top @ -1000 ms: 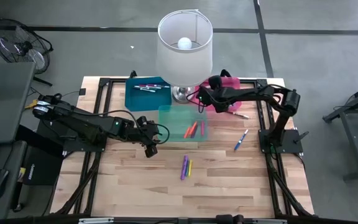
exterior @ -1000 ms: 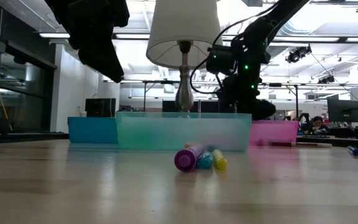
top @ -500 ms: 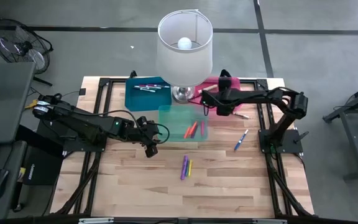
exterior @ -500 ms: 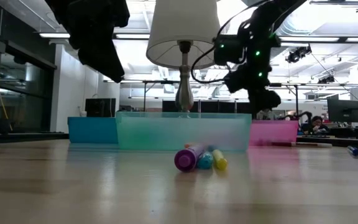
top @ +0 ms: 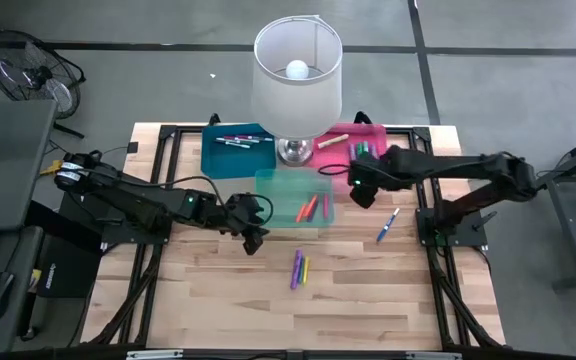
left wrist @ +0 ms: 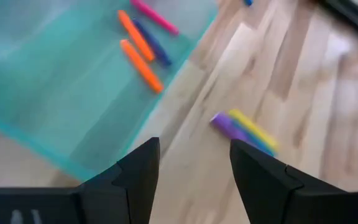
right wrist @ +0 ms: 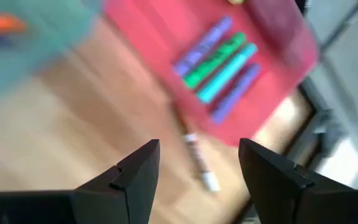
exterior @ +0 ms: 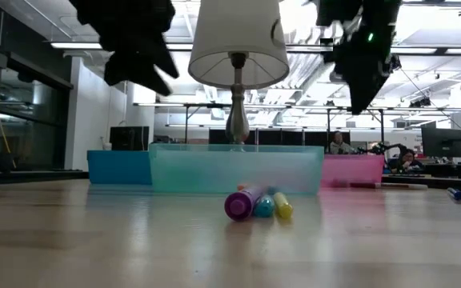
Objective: Pick & Place Markers
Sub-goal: Put the violet highlighter pen into the red bin
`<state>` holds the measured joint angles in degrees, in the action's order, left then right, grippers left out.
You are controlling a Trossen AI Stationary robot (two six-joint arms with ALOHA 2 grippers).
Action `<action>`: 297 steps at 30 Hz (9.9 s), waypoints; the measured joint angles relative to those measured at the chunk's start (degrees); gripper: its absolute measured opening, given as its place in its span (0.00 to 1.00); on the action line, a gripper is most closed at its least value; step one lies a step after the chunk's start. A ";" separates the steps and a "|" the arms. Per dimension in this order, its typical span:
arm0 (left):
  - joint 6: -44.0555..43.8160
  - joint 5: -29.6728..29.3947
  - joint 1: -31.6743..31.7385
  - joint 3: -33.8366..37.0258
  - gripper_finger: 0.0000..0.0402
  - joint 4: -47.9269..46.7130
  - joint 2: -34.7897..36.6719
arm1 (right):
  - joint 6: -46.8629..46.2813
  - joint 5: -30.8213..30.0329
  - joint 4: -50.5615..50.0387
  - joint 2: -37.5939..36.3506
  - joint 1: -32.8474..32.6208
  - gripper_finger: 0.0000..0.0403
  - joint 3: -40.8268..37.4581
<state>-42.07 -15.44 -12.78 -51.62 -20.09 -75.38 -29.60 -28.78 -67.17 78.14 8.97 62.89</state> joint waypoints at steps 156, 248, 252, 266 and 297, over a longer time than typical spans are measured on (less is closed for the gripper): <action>-44.65 11.54 -7.87 -43.36 0.16 -29.21 -50.18 | -38.52 -8.74 0.79 -9.08 -45.77 0.52 0.00; 18.23 -17.02 -7.69 -82.68 0.24 -23.08 -49.19 | 8.45 -19.11 37.20 -16.42 -51.38 0.15 0.01; 20.91 -16.23 -7.82 -82.73 0.27 -22.86 -49.07 | 7.01 -19.40 35.68 -16.34 -51.36 0.15 -0.11; 18.78 -15.60 -7.91 -82.88 0.31 -38.08 -47.60 | 0.03 -19.53 13.18 -15.21 -50.35 0.15 -0.09; 10.28 -20.90 -10.11 -77.87 0.31 -59.62 -47.89 | 68.98 -14.07 41.04 -8.01 -17.21 0.15 -27.92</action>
<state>-31.79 -36.34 -22.89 -129.48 -79.71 -123.26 39.38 -42.85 -26.13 70.13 -8.24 34.97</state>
